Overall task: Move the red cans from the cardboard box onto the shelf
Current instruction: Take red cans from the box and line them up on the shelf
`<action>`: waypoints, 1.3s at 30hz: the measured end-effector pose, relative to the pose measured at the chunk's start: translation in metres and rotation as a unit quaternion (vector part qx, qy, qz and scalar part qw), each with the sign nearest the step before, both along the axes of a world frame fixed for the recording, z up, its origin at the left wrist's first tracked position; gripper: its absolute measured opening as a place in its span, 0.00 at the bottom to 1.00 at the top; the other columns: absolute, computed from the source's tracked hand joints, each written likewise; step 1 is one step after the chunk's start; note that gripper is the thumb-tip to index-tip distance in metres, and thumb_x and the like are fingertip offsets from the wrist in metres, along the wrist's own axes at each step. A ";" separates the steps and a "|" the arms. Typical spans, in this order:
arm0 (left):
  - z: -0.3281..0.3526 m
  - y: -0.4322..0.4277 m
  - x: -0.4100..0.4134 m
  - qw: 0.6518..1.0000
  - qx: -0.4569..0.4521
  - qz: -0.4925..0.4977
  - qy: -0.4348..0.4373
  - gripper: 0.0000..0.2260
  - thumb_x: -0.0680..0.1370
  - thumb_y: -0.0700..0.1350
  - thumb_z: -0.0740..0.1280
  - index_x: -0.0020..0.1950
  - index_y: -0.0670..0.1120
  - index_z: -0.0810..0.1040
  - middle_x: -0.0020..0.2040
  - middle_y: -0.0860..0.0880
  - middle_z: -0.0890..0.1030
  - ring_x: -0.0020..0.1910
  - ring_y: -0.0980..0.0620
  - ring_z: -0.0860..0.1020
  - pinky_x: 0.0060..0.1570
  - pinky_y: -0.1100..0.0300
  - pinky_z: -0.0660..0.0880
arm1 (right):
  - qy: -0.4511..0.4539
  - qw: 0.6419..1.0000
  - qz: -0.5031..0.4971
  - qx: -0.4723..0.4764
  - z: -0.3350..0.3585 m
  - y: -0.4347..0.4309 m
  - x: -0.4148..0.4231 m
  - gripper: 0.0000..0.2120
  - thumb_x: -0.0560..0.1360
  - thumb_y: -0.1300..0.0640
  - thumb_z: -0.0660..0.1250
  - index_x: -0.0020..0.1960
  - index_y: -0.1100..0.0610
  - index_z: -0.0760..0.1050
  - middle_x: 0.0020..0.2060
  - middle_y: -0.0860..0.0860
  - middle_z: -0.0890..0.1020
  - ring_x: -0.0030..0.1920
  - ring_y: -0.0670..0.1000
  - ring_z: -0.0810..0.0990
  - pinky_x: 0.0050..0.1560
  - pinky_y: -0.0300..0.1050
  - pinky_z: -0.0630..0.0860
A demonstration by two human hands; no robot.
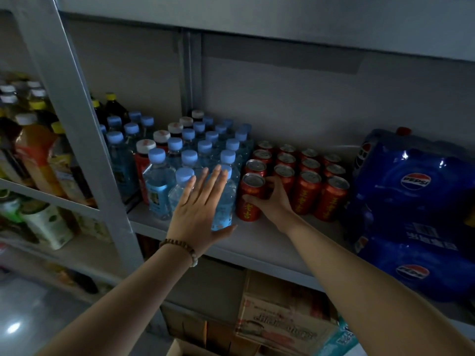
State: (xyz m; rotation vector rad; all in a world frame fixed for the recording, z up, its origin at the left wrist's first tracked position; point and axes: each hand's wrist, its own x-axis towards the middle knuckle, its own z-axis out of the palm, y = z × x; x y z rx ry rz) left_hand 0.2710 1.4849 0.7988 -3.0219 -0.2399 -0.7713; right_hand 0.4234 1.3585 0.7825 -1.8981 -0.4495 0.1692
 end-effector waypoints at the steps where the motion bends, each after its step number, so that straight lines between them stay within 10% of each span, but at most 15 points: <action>1: -0.001 -0.001 -0.002 1.000 -0.007 -0.004 -0.004 0.46 0.69 0.65 0.63 0.76 0.47 0.43 0.77 0.49 0.48 0.75 0.50 0.46 0.73 0.56 0.36 | 0.002 1.000 0.004 0.002 0.001 -0.001 -0.003 0.33 0.66 0.54 0.77 0.65 0.55 0.64 0.63 0.51 0.73 0.63 0.51 0.72 0.65 0.50 0.71; 10: -0.051 -0.039 -0.056 0.981 -0.162 -0.075 -0.080 0.27 0.77 0.57 0.57 0.73 0.47 0.61 0.72 0.50 0.65 0.71 0.53 0.60 0.72 0.60 0.51 | -0.120 0.992 -0.014 -0.042 -0.003 -0.071 -0.094 0.25 0.75 0.47 0.66 0.70 0.47 0.65 0.69 0.43 0.67 0.68 0.41 0.66 0.64 0.36 0.65; 15: -0.141 -0.049 -0.100 0.976 -0.204 -0.076 0.024 0.27 0.76 0.60 0.53 0.72 0.49 0.63 0.71 0.51 0.67 0.70 0.52 0.63 0.70 0.55 0.59 | -0.161 0.984 0.015 -0.075 -0.065 -0.115 -0.172 0.22 0.75 0.43 0.64 0.68 0.43 0.65 0.67 0.38 0.66 0.66 0.32 0.64 0.62 0.21 0.60; 27: -0.428 0.027 -0.231 0.899 -0.257 0.154 0.320 0.31 0.76 0.58 0.60 0.74 0.46 0.57 0.74 0.46 0.62 0.72 0.47 0.60 0.71 0.53 0.56 | 0.197 0.941 0.091 -0.259 -0.410 -0.086 -0.274 0.32 0.73 0.43 0.67 0.73 0.47 0.60 0.72 0.45 0.62 0.70 0.48 0.64 0.63 0.40 0.64; 39: -0.649 0.045 -0.233 0.843 -0.381 0.234 0.298 0.37 0.73 0.62 0.62 0.76 0.51 0.50 0.75 0.48 0.59 0.72 0.46 0.61 0.69 0.49 0.61 | 0.335 0.897 0.083 -0.276 -0.698 -0.041 -0.299 0.35 0.71 0.49 0.73 0.73 0.48 0.60 0.72 0.50 0.64 0.69 0.52 0.67 0.62 0.43 0.68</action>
